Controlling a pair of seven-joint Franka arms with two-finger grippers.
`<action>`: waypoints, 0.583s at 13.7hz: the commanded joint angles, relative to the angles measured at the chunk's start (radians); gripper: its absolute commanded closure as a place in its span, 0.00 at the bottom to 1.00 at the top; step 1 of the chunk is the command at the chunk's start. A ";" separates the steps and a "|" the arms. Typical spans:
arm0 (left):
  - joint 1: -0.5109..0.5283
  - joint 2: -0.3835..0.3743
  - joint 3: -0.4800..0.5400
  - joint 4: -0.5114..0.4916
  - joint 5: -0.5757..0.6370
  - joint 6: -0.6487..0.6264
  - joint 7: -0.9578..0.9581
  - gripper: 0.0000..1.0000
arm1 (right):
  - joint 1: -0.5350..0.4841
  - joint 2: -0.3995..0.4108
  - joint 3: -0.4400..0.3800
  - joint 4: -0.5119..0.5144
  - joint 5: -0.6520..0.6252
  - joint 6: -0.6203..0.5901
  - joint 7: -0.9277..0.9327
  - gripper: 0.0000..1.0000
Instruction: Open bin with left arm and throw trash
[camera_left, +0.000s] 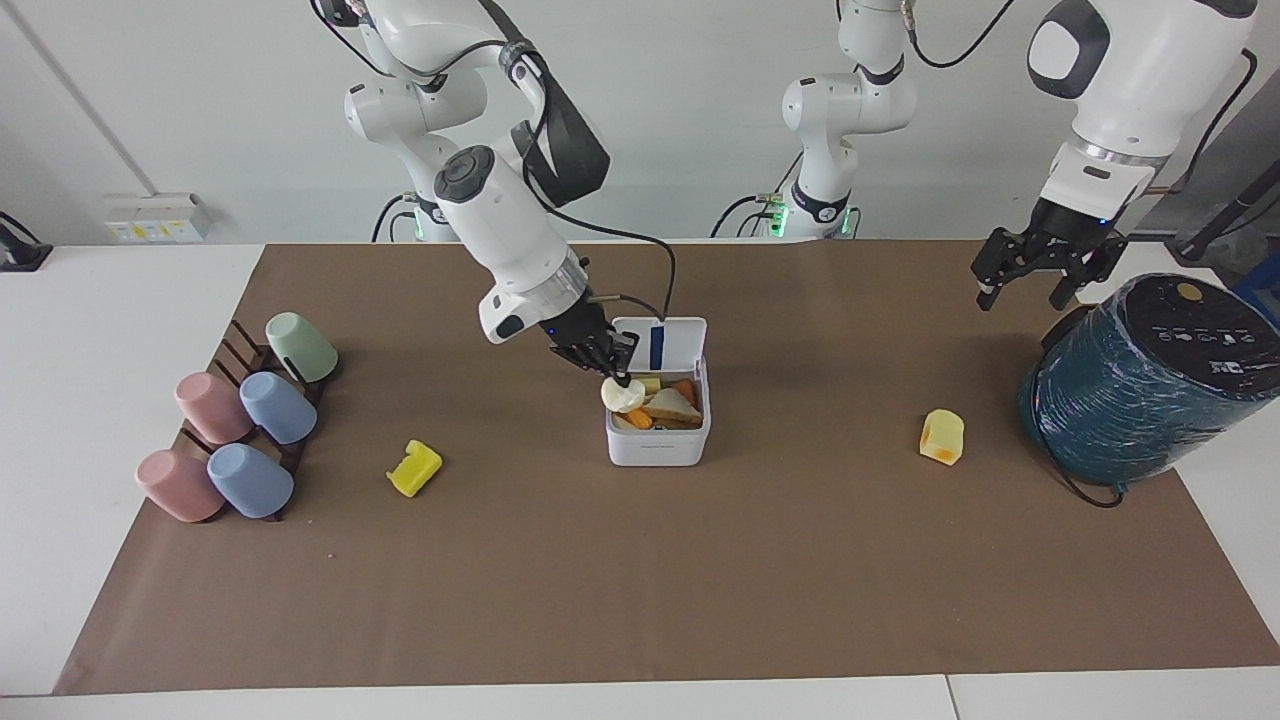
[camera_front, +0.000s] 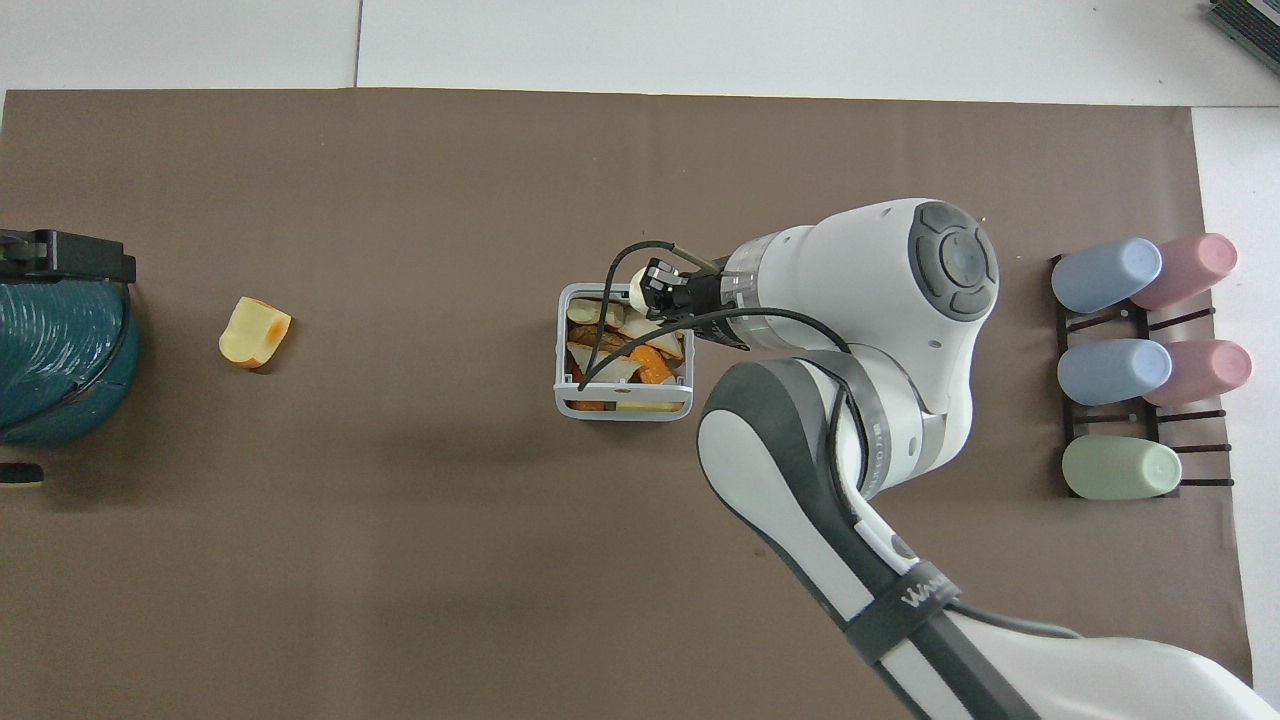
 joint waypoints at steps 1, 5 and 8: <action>0.027 0.036 -0.004 0.028 0.014 0.000 0.011 0.00 | 0.028 0.030 -0.001 0.010 0.025 0.022 0.030 1.00; 0.040 0.062 -0.004 -0.031 0.014 0.118 0.013 0.00 | 0.030 0.027 -0.001 -0.004 0.025 0.020 0.031 0.16; 0.047 0.113 -0.004 -0.112 0.014 0.274 0.014 0.00 | 0.030 0.028 -0.001 0.006 0.018 0.020 0.030 0.00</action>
